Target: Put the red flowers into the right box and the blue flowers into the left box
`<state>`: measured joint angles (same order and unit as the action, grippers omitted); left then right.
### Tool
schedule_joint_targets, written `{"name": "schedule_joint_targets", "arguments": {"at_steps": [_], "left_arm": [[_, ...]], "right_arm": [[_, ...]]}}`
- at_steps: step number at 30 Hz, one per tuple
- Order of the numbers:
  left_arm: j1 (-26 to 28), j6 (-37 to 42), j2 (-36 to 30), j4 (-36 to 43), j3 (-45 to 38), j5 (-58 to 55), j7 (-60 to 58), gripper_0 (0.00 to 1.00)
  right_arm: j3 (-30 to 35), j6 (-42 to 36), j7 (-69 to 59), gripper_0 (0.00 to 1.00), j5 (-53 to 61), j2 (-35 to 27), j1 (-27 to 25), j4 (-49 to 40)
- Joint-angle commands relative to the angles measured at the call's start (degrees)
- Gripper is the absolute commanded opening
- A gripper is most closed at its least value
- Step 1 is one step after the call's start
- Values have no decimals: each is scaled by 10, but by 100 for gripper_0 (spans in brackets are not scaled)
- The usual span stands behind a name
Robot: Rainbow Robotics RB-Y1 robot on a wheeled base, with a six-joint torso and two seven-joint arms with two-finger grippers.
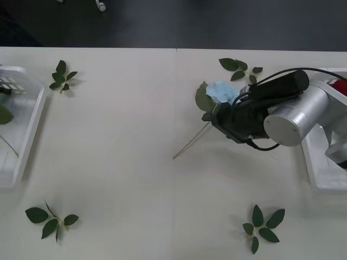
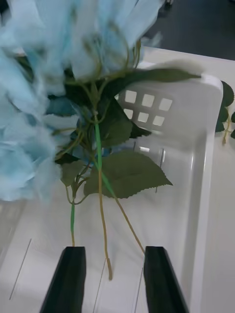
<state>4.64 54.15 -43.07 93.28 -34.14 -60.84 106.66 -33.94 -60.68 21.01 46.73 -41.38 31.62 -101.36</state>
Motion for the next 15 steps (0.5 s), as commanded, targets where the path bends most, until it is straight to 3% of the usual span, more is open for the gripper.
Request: {"name": "schedule_joint_targets", "arguments": {"at_steps": [1, 8, 15], "left_arm": [[-1, -5, -13, 6, 6, -14, -35, 98], [0, -5, -13, 6, 9, -43, -33, 100], [20, -5, -13, 10, 4, -140, -24, 100]], "right_arm": [[-11, 7, -49, 92, -30, 25, 25, 30], [-33, 7, -58, 92, -75, 69, 46, 99], [-39, 7, -64, 92, -118, 111, 60, 151]]}}
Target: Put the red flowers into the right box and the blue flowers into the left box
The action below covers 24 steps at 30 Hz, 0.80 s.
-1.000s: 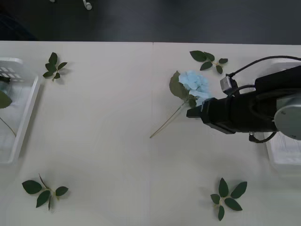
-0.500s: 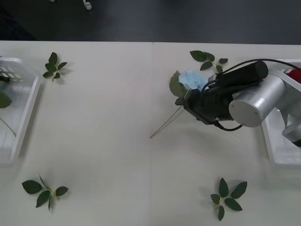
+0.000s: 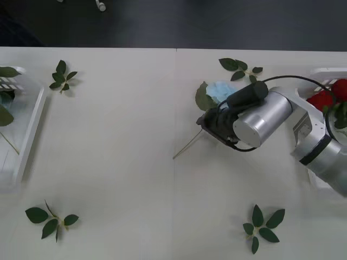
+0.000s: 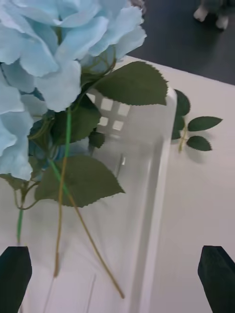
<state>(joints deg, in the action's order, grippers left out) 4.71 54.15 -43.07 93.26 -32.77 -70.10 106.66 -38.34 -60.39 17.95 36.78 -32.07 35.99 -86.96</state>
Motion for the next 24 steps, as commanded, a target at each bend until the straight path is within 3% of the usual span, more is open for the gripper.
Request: {"name": "schedule_joint_targets", "arguments": {"at_steps": [1, 7, 13, 24], "left_arm": [[22, -5, -13, 12, -11, -58, -22, 100], [51, -5, -13, 43, -13, -153, -3, 100], [62, 5, 1, 54, -13, -240, 96, 100], [45, 111, 72, 54, -35, -359, 281, 100]], "right_arm": [[5, 4, -34, 92, -22, 21, 16, 9], [-2, 4, -40, 92, -34, 30, 16, 21], [-10, 0, -45, 92, -39, 30, 16, 21], [-10, 0, -48, 92, -60, 50, 16, 52]]}}
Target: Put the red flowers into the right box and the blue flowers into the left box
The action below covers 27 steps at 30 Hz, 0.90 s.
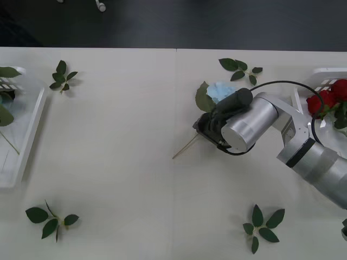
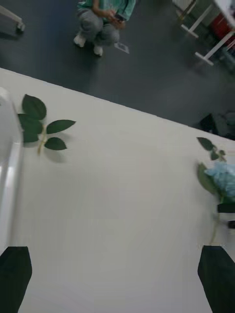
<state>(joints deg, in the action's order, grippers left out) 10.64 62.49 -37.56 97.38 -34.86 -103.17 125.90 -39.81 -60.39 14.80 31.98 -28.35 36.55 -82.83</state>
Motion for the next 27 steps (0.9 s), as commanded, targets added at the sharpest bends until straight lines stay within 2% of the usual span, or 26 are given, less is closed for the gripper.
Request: {"name": "schedule_joint_targets", "arguments": {"at_steps": [1, 4, 6, 7, 8, 10, 11, 15, 27], "left_arm": [[-16, 36, 23, 13, -15, -35, 101, 100], [-24, 71, 36, 13, -16, -57, 146, 100], [-28, 95, 37, 13, -16, -70, 175, 100], [-33, 114, 37, 13, -16, -77, 196, 100], [-36, 122, 37, 13, -16, -79, 205, 100], [-44, 148, 37, 13, -16, -89, 236, 100], [-48, 156, 37, 13, -16, -92, 247, 100], [-62, 194, 39, 13, -16, -96, 291, 100], [-100, 279, 78, 13, -16, -96, 291, 100]], "right_arm": [[4, 0, -16, 92, -13, 13, 11, 11], [4, 0, -16, 92, -17, 15, 11, 11], [4, 0, -13, 75, -18, 16, 11, 11], [4, 0, -13, 55, -20, 16, 11, 11], [4, 0, -13, 47, -20, 17, 11, 11], [4, 0, -9, 11, -23, 16, 11, 11], [4, 0, -9, 0, -23, 16, 11, 11], [4, 0, -5, 0, -27, 17, 11, 14], [8, 0, 5, 0, -38, 10, 15, 14]]}}
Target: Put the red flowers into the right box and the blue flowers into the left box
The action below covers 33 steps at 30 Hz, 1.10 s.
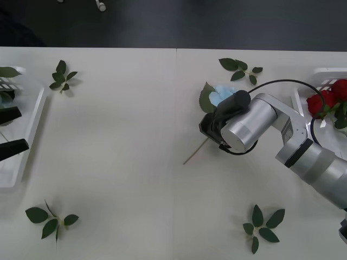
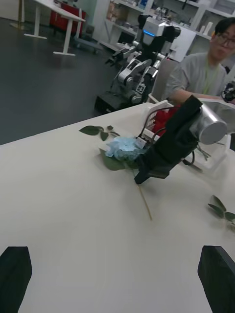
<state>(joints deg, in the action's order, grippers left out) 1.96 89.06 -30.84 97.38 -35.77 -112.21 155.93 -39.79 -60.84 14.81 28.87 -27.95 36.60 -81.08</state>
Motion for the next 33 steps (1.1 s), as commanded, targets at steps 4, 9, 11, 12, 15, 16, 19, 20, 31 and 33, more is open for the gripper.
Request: {"name": "schedule_joint_targets", "arguments": {"at_steps": [4, 9, 11, 12, 15, 16, 19, 20, 31, 33], "left_arm": [[-20, 15, 23, 13, -5, -5, -9, 100], [-29, 15, 34, 13, 6, -5, -9, 100], [-32, 15, 37, 13, 10, -5, -9, 100], [-34, 15, 39, 13, 11, -5, -9, 100], [-37, 14, 44, 13, 17, -4, -9, 100], [-37, 14, 46, 13, 18, -4, -9, 100], [-37, 9, 49, 13, 21, -4, -9, 100], [-37, 9, 51, 13, 23, -4, -9, 100], [-37, 7, 50, 13, 27, -5, -9, 100], [-36, 7, 50, 13, 27, -5, -9, 100]], "right_arm": [[17, 4, 9, 0, 4, -7, 22, -21], [37, -32, 20, 0, 57, -65, 22, -103], [44, -52, 25, 0, 81, -88, 22, -137], [48, -61, 29, 0, 93, -99, 22, -153], [60, -85, 39, 0, 131, -141, 22, -206], [62, -88, 41, 0, 138, -149, 22, -215], [89, -104, 51, 0, 174, -176, 15, -256], [100, -107, 54, 0, 180, -177, 10, -262], [89, -109, 68, 89, 139, -156, -24, -265], [87, -114, 68, 90, 138, -144, -32, -263]]}}
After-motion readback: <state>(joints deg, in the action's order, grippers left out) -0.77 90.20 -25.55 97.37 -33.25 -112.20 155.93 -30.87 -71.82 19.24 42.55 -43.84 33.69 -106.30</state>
